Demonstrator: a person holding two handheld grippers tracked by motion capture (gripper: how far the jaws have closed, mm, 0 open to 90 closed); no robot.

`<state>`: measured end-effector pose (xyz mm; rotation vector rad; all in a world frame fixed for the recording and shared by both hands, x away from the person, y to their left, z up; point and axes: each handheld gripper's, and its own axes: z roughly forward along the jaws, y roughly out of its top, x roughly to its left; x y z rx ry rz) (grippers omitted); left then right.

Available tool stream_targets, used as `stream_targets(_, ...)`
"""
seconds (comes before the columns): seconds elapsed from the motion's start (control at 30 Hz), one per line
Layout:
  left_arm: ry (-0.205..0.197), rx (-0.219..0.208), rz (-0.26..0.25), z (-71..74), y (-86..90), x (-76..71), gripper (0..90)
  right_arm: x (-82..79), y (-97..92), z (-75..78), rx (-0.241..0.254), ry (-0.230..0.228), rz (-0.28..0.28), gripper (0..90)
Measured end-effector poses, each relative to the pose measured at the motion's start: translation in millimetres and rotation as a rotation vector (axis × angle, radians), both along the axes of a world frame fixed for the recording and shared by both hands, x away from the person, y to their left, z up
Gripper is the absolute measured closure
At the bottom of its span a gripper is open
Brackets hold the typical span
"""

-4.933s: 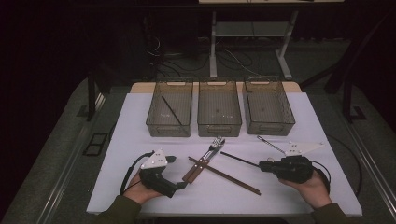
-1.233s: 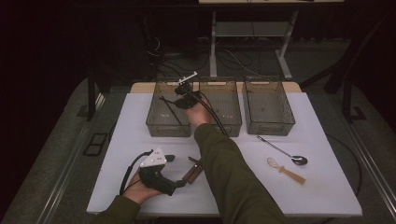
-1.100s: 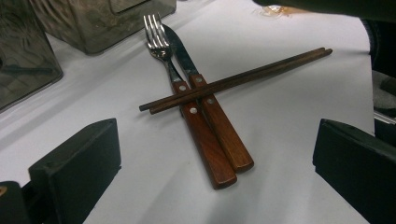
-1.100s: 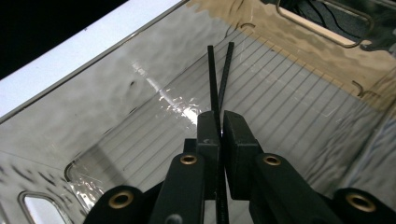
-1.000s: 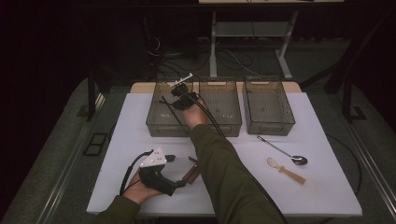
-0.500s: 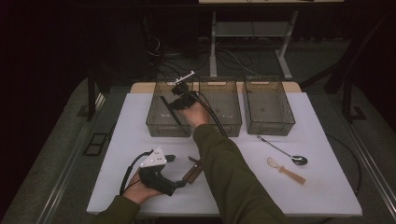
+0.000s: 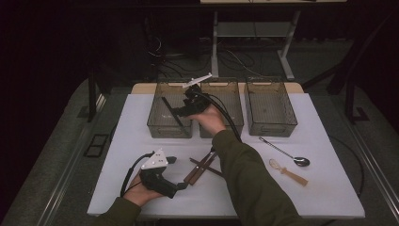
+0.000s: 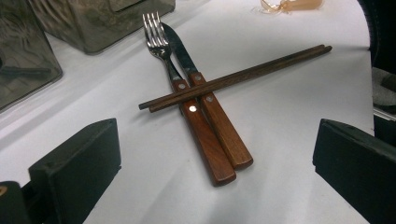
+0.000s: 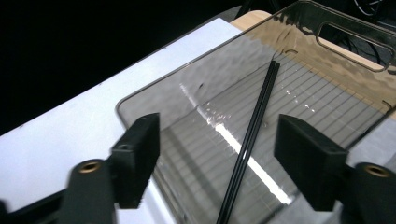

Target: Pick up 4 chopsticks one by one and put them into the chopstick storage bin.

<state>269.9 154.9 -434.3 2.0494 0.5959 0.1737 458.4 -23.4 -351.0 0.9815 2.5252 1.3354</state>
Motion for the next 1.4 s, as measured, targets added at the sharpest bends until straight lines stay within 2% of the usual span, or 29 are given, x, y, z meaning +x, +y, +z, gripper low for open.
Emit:
stream_targets(0.2, 0.005, -0.008, 0.000, -0.2, -0.4, -0.5, 0.0, -13.8, -25.1, 1.1, 0.017, 0.003, 0.003, 21.0)
stream_targets(0.3, 0.008, -0.012, 0.000, -0.6, -1.0, -1.0, 0.0, -19.9, -39.9, 2.2, 0.045, 0.006, -0.002, 20.3)
stream_targets(0.43, 0.009, -0.003, -0.007, -0.3, 0.4, -0.4, 0.0, -29.5, -57.7, 3.7, 0.092, -0.017, -0.018, 19.5)
stream_targets(0.53, 0.000, -0.012, -0.006, -0.7, 1.2, 0.1, 0.0, -36.0, -67.4, 4.1, 0.073, -0.034, -0.030, 17.6)
stream_targets(0.6, 0.008, -0.016, 0.000, -0.9, 2.0, -0.2, 0.0, -40.8, -73.4, 3.9, 0.047, -0.048, -0.047, 14.1)
stream_targets(0.7, 0.015, -0.016, 0.007, -0.5, 3.7, 0.2, 0.0, -46.7, -81.4, 2.9, 0.030, -0.065, -0.055, 14.0)
stream_targets(0.93, 0.017, -0.021, 0.012, -0.3, 5.2, 0.5, 0.0, -59.6, -105.6, -1.2, 0.032, -0.066, -0.069, 13.8)
stream_targets(1.03, 0.018, -0.025, 0.013, -0.4, 5.4, 0.8, 0.0, -67.3, -115.4, -4.2, 0.023, -0.078, -0.088, 13.8)
stream_targets(1.23, 0.019, -0.027, 0.022, -0.8, 6.2, 1.9, 0.0, -85.1, -137.5, -11.9, 0.013, -0.101, -0.084, 13.8)
stream_targets(1.4, 0.018, -0.019, 0.024, -1.8, 3.7, 1.9, 0.0, -100.1, -155.8, -19.0, 0.023, -0.120, -0.085, 13.8)
